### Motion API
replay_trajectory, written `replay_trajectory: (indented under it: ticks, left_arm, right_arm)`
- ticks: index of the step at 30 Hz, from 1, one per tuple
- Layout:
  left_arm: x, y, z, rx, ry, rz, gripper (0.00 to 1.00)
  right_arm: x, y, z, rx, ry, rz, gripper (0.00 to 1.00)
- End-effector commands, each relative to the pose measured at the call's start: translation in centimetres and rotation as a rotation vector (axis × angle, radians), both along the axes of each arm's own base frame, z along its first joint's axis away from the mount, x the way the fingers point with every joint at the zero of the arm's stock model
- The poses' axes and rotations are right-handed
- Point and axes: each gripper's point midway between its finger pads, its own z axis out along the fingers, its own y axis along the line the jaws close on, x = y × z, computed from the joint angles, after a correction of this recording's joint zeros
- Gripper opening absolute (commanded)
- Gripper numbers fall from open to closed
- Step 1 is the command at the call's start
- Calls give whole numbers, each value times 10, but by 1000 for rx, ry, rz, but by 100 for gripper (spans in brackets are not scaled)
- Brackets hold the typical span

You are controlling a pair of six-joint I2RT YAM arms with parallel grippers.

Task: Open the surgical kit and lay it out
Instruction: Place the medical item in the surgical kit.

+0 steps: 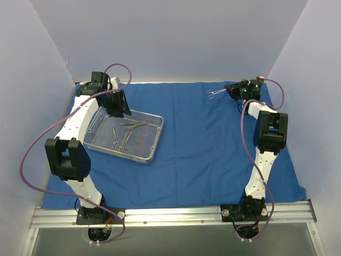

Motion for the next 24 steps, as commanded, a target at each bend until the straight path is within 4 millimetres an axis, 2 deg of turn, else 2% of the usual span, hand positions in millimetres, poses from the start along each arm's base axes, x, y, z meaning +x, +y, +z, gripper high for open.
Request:
replay_trajectory:
  ticks: [1, 3, 5, 6, 8, 9, 11, 15, 21, 24]
  left_arm:
    - [9, 1, 7, -8, -40, -14, 53]
    - [8, 5, 6, -1, -33, -6, 53]
    - [9, 7, 5, 4, -31, -1, 53]
    - [9, 8, 5, 5, -30, 0, 53]
    - [8, 11, 4, 12, -26, 4, 53]
    - [9, 13, 3, 15, -26, 8, 53]
    - [9, 15, 0, 23, -17, 11, 53]
    - [9, 18, -1, 28, -10, 20, 53]
    - [10, 19, -7, 29, 4, 23, 53]
    - [11, 19, -7, 30, 5, 25, 54]
  right_arm:
    - [10, -17, 19, -68, -169, 45, 0]
    - [10, -20, 4, -75, -145, 52, 0]
    - [13, -25, 0, -92, -138, 57, 0]
    - [12, -25, -12, -103, -115, 72, 0]
    - [15, -29, -15, -112, -109, 79, 0]
    - [14, -28, -26, -109, -84, 90, 0]
    - [16, -31, -30, -126, -79, 96, 0]
    - [13, -38, -50, -137, -26, 96, 0]
    - [9, -41, -72, -149, 49, 87, 9]
    - [5, -45, -74, -151, 69, 56, 14]
